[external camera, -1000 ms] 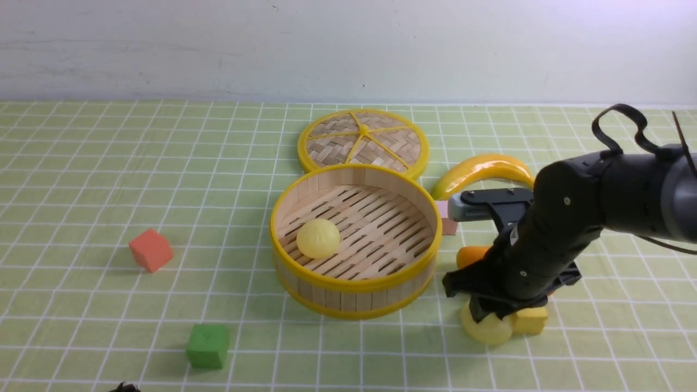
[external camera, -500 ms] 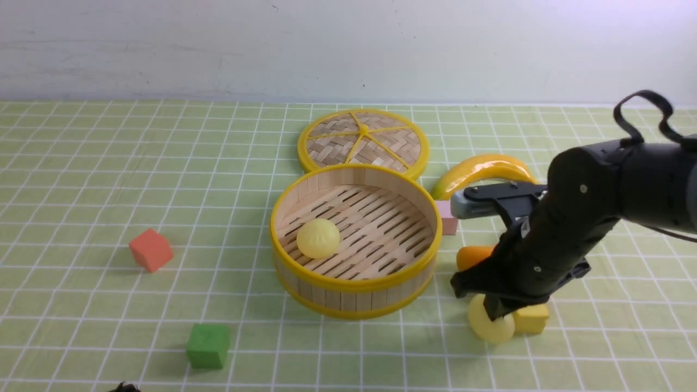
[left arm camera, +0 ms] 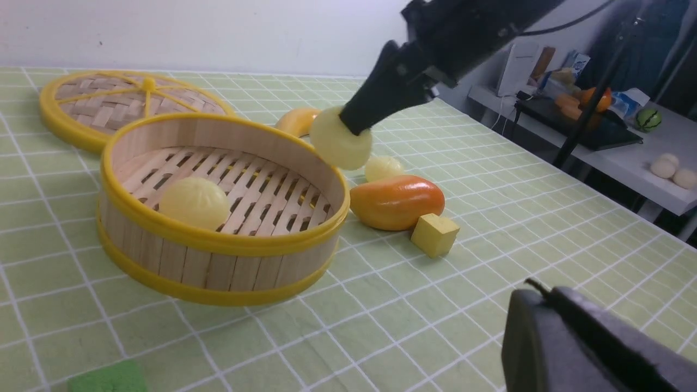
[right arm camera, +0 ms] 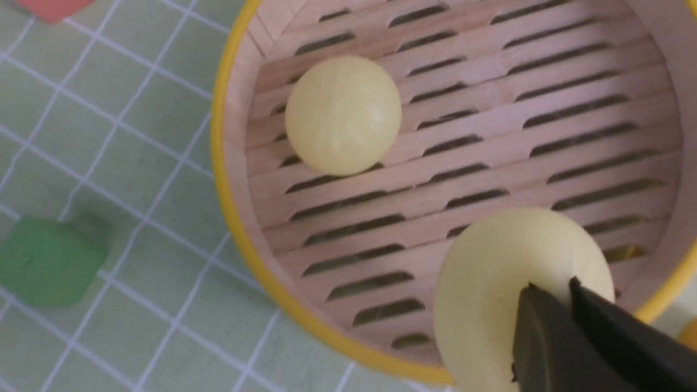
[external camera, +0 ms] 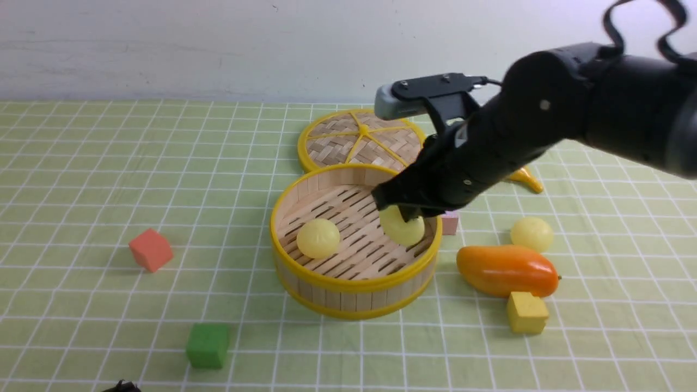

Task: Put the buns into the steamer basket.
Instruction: Use the right arm to put the steamed stuffed bun into the steamer, then use the right arm to grab a steamed stuffed bun

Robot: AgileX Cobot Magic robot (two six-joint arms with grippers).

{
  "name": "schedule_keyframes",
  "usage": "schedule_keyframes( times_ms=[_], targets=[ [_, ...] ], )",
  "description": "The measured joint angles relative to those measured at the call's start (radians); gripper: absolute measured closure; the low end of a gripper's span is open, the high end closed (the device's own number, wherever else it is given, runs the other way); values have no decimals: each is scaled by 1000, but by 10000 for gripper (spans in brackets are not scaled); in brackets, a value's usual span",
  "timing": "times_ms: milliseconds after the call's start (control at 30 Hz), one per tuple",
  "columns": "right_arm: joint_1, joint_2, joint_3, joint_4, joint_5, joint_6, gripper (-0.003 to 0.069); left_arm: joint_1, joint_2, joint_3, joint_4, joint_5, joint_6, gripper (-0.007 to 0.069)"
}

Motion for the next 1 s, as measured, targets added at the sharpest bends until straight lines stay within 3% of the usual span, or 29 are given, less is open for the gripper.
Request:
schedule_keyframes(
  times_ms=[200,300,333,367,400,433,567,733,767,1000],
  targets=[
    [0,163,-88,-23,40,0,609,0,0,0,0,0,0,621],
    [0,205,-113,-26,51,6,499,0,0,0,0,0,0,620],
    [0,205,-114,-26,51,8,499,0,0,0,0,0,0,620],
    [0,201,-129,-26,59,21,417,0,0,0,0,0,0,620],
    [0,200,-131,-26,60,22,408,0,0,0,0,0,0,620],
    [0,186,-144,-32,82,24,335,0,0,0,0,0,0,620],
    [-17,97,-155,-109,174,44,230,0,0,0,0,0,0,620],
    [-138,35,-127,-250,251,163,247,0,0,0,0,1,0,620],
    [-199,39,-95,-265,251,191,270,0,0,0,0,1,0,620],
    [-345,112,-36,-179,157,203,327,0,0,0,0,1,0,611]
  ],
)
